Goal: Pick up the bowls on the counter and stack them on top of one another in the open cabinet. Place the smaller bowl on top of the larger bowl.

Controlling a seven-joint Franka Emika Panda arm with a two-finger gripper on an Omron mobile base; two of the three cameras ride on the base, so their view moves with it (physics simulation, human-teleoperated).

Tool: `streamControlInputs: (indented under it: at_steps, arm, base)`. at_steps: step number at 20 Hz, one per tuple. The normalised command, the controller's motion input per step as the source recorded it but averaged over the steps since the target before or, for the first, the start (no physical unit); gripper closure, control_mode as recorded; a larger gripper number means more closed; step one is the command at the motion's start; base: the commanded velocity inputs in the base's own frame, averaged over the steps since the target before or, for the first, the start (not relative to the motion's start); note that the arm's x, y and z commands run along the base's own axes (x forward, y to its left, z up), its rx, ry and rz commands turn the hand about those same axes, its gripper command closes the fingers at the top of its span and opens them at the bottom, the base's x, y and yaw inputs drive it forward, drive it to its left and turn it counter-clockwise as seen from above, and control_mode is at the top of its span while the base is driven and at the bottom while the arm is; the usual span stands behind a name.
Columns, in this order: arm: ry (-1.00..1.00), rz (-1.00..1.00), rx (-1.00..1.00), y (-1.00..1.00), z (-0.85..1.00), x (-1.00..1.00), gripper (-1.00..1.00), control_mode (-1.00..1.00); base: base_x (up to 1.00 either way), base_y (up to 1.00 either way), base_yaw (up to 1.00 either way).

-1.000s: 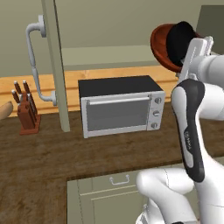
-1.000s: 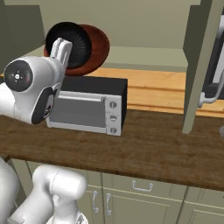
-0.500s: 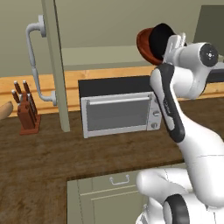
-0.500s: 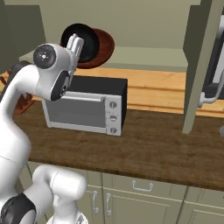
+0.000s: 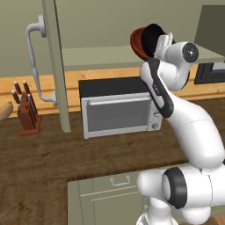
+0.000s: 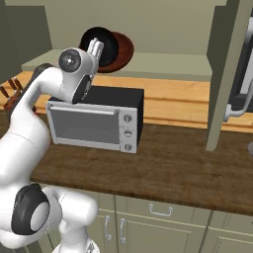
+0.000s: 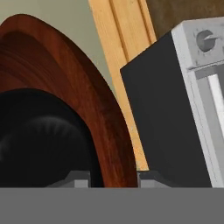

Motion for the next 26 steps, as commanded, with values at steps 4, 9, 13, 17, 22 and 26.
streamControlInputs:
  at_steps: [4,9,13,17,22,26]
  arm:
    - [0.04,0.01,0.0,0.0,-0.14,0.83,1.0,-1.0]
    - [0.02,0.01,0.0,0.0,-0.09,0.8,1.0,-1.0]
    - [0.0,0.01,0.0,0.0,-0.13,0.78,1.0,-1.0]
    - [0.0,0.02,0.0,0.0,-0.23,0.79,1.0,-1.0]
    - [-0.03,0.01,0.0,0.0,-0.16,0.5,-1.0,-1.0]
    - [-0.19,0.0,0.0,0.0,0.0,0.04,-1.0,-1.0]
  base:
    - [0.0,0.0,0.0]
    - [0.0,0.0,0.0]
    - [0.0,0.0,0.0]
    - [0.0,0.0,0.0]
    - [0.0,0.0,0.0]
    - [0.0,0.0,0.0]
